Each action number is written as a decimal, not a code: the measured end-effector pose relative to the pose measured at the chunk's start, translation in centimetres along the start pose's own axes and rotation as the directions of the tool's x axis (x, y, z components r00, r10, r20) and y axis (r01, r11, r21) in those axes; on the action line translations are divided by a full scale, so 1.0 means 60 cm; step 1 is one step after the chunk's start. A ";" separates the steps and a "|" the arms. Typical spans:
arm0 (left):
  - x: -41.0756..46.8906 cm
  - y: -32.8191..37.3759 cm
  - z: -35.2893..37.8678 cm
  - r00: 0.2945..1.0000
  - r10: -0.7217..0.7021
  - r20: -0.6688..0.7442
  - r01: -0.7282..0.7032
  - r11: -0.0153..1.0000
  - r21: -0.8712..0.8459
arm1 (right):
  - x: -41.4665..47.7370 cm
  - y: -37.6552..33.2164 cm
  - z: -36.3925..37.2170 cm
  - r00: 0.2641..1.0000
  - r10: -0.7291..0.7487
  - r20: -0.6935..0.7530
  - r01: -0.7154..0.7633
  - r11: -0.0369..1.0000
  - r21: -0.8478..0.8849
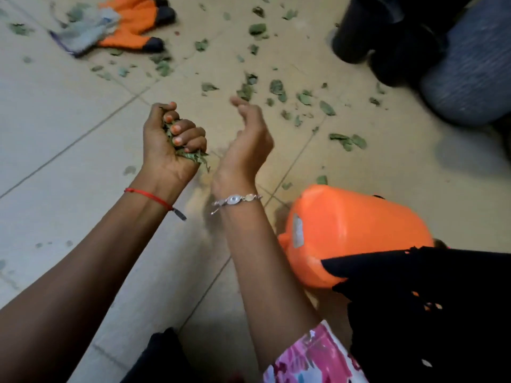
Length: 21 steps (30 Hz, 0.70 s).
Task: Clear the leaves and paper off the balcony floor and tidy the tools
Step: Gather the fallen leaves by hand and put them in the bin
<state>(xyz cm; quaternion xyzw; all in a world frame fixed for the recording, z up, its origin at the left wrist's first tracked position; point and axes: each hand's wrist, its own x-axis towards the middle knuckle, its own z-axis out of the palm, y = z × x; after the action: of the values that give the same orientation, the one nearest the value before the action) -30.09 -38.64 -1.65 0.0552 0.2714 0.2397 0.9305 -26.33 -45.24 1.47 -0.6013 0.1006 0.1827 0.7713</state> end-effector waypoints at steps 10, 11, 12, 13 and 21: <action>0.166 -0.067 0.036 0.987 0.136 -0.088 -0.084 0.894 0.440 | 0.158 -0.025 -0.214 0.918 -0.355 -0.178 0.162 0.743 -0.649; 0.174 -0.070 0.030 0.980 0.183 -0.076 -0.120 0.854 0.505 | 0.080 0.019 -0.260 0.969 -0.238 -0.071 0.120 0.701 -0.703; 0.178 -0.072 0.023 0.974 0.222 -0.049 -0.158 0.815 0.558 | 0.007 0.090 -0.309 0.964 -0.248 0.093 0.212 0.510 -0.834; 0.182 -0.075 0.015 0.968 0.251 -0.010 -0.196 0.781 0.593 | -0.059 0.146 -0.347 0.946 -0.192 0.260 0.313 0.340 -0.887; 0.178 -0.069 -0.010 0.946 0.282 0.157 -0.318 0.732 0.603 | -0.084 0.162 -0.365 0.809 -0.102 0.578 0.578 -0.036 -0.815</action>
<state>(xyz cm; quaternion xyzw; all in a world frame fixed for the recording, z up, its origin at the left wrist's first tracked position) -20.81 -37.19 -8.26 0.4076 0.2970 0.2824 0.8161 -33.43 -65.11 -10.91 -0.9165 -0.3441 0.1015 0.1768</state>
